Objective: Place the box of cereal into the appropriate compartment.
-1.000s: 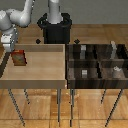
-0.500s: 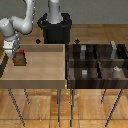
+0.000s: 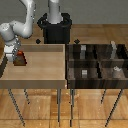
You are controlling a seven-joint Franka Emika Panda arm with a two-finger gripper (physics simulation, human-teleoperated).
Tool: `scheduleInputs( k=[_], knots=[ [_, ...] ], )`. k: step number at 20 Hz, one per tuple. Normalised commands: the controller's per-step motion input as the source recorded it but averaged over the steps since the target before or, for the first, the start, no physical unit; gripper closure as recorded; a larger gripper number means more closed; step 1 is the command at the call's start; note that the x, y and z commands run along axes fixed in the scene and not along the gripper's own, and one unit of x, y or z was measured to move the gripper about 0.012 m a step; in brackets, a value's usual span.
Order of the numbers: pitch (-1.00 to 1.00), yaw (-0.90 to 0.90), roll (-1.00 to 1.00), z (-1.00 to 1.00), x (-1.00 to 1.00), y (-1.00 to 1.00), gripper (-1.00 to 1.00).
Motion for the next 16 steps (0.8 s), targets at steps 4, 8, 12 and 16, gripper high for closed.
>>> scheduleInputs(
  k=[4, 8, 12, 16],
  knots=[
    [0.0, 0.0, 0.0, 0.0, 0.0, 0.0, 1.0],
    [0.0, 0.0, 0.0, 0.5, 0.0, 0.0, 1.0],
    [0.0, 0.0, 0.0, 1.0, 0.0, 0.0, 1.0],
    [0.0, 0.0, 0.0, 1.0, 0.0, 0.0, 1.0]
  ],
)
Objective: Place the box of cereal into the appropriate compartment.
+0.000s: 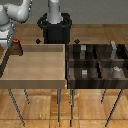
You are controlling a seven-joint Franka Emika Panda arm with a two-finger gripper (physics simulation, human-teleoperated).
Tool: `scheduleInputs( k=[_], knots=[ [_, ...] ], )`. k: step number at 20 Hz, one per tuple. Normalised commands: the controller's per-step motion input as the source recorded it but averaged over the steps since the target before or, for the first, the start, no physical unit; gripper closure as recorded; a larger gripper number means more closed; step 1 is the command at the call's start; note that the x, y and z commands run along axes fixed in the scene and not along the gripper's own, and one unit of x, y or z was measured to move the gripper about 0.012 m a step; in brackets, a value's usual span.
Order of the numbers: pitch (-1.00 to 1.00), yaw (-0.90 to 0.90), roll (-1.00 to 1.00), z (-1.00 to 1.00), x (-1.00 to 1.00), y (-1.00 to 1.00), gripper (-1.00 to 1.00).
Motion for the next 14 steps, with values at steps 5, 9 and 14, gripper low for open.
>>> scheduleInputs(
  k=[5, 9, 14],
  knots=[
    [0.0, 0.0, 0.0, 1.0, 0.0, 0.0, 1.0],
    [0.0, 0.0, 0.0, 0.5, 0.0, 0.33, 1.0],
    [0.0, 0.0, 0.0, 0.0, 0.0, 1.0, 1.0]
  ],
)
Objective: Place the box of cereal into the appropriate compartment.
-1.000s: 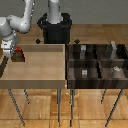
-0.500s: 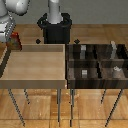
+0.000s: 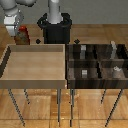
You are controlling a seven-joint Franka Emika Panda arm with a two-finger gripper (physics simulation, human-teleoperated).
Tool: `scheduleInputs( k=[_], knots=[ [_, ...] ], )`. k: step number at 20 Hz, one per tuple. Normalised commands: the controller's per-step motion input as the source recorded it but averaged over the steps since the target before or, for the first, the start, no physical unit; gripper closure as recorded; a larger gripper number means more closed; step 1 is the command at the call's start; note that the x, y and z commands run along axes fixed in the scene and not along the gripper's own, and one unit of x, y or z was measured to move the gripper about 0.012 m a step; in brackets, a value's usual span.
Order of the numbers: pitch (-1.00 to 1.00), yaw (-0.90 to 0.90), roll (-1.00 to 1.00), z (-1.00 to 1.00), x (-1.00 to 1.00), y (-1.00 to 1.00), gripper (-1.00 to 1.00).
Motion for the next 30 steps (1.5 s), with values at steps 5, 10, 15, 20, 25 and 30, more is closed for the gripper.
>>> scheduleInputs(
  k=[5, 10, 15, 20, 25, 30],
  knots=[
    [0.0, 0.0, 0.0, 0.0, 0.0, 1.0, 1.0],
    [0.0, 0.0, 0.0, 0.0, 0.0, 1.0, 1.0],
    [0.0, 0.0, 0.0, 0.0, 0.0, 1.0, 1.0],
    [0.0, 0.0, 0.0, 0.0, 0.0, 1.0, 1.0],
    [0.0, 0.0, 0.0, 0.0, 0.0, 1.0, 1.0],
    [0.0, 0.0, 0.0, 0.0, 0.0, 1.0, 1.0]
  ],
)
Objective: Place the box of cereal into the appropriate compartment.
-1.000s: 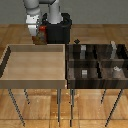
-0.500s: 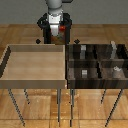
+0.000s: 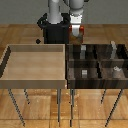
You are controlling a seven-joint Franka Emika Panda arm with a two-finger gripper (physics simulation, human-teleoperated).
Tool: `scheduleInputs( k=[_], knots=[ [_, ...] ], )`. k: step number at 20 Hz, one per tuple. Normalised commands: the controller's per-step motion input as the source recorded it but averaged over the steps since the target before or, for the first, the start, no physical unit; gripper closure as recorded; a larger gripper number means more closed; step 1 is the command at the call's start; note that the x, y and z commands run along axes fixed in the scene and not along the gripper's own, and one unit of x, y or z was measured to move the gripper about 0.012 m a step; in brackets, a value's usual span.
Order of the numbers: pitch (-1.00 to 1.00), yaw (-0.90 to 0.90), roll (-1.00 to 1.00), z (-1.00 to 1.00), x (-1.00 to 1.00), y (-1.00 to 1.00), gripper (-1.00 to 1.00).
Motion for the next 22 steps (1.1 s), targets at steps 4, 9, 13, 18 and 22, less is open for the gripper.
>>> scheduleInputs(
  k=[4, 9, 13, 18, 22],
  knots=[
    [0.0, 0.0, 0.0, 0.0, 0.0, 1.0, 1.0],
    [0.0, 0.0, 0.0, 0.0, 0.0, 1.0, 1.0],
    [0.0, 0.0, 0.0, 0.0, 0.0, 1.0, 1.0],
    [0.0, 0.0, 0.0, 0.0, 0.0, 1.0, 1.0],
    [0.0, 0.0, 0.0, -0.05, 0.0, 0.5, 1.0]
  ],
)
